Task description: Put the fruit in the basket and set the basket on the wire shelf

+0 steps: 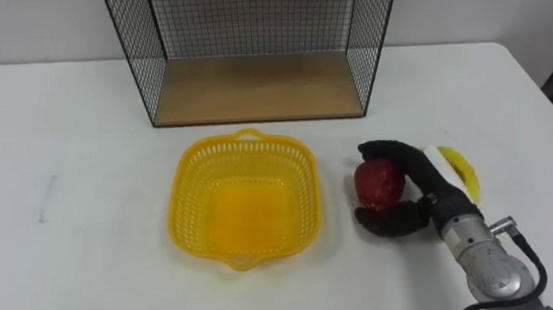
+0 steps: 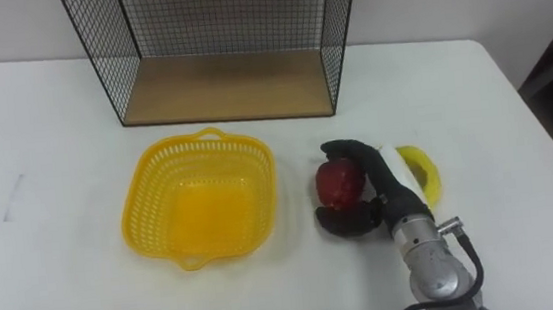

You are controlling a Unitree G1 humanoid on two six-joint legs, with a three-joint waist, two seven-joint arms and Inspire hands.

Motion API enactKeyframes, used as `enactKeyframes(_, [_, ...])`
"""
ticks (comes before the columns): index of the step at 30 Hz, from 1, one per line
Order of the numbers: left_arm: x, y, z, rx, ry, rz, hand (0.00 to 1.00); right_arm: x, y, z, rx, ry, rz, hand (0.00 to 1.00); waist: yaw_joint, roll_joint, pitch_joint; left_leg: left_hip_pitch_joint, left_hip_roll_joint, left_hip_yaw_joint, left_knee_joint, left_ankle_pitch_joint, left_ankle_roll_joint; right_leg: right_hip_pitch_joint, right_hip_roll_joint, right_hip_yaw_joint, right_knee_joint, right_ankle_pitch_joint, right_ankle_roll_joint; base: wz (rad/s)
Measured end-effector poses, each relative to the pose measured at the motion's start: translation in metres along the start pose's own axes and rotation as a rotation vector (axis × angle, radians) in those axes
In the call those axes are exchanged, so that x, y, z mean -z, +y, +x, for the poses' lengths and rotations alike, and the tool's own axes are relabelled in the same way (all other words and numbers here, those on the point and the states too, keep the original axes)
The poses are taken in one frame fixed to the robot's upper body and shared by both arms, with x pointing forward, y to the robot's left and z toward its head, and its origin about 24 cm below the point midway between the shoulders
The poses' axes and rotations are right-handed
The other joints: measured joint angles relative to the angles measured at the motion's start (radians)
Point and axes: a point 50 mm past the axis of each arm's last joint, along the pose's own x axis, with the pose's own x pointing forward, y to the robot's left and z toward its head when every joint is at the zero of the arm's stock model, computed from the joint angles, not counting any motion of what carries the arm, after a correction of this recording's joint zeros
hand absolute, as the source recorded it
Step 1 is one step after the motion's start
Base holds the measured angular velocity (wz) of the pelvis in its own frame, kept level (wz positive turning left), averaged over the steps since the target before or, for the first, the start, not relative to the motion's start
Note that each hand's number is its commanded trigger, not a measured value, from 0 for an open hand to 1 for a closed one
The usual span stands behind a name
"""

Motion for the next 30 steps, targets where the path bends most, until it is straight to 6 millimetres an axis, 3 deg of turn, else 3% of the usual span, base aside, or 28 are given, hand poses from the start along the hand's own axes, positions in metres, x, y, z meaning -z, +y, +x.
enactKeyframes(13, [-0.005,0.003,0.001,-0.013,-0.012,0.001,0.0,-0.001,-0.003,0.005,0.046,0.006,0.034,1.0,0.002,-0.009,0.0013,0.002,0.0,0.001,-0.003,0.0,0.0,0.0,-0.001,-0.011,-0.002,0.0,0.001,0.0])
enactKeyframes(20, [0.0,0.0,0.001,-0.027,0.01,-0.001,0.0,-0.006,-0.004,0.0,0.049,-0.011,0.115,1.0,0.006,-0.019,0.004,-0.001,0.001,0.013,-0.003,0.0,0.0,-0.008,0.002,0.01,0.0,0.001,0.001,-0.05])
enactKeyframes(23, [0.002,-0.002,0.001,-0.022,0.017,-0.005,0.0,-0.017,-0.009,-0.002,0.064,-0.06,0.184,1.0,0.002,-0.009,0.0086,0.001,0.001,0.018,-0.004,0.0,0.0,-0.008,0.001,0.016,0.001,0.001,0.001,-0.06])
enactKeyframes(26, [0.0,-0.002,0.001,-0.024,0.011,-0.005,0.0,-0.039,-0.018,-0.003,0.088,-0.156,0.205,1.0,0.002,0.0,0.0077,0.004,0.001,0.022,-0.007,0.001,0.001,-0.007,0.001,0.02,0.001,0.001,0.001,-0.04])
enactKeyframes(30, [0.001,-0.003,0.001,-0.02,0.01,-0.004,0.0,-0.066,-0.028,-0.007,0.115,-0.279,0.204,1.0,0.006,-0.003,0.008,0.024,0.001,0.028,-0.018,0.001,0.001,0.002,0.001,0.026,-0.001,0.001,0.001,-0.04])
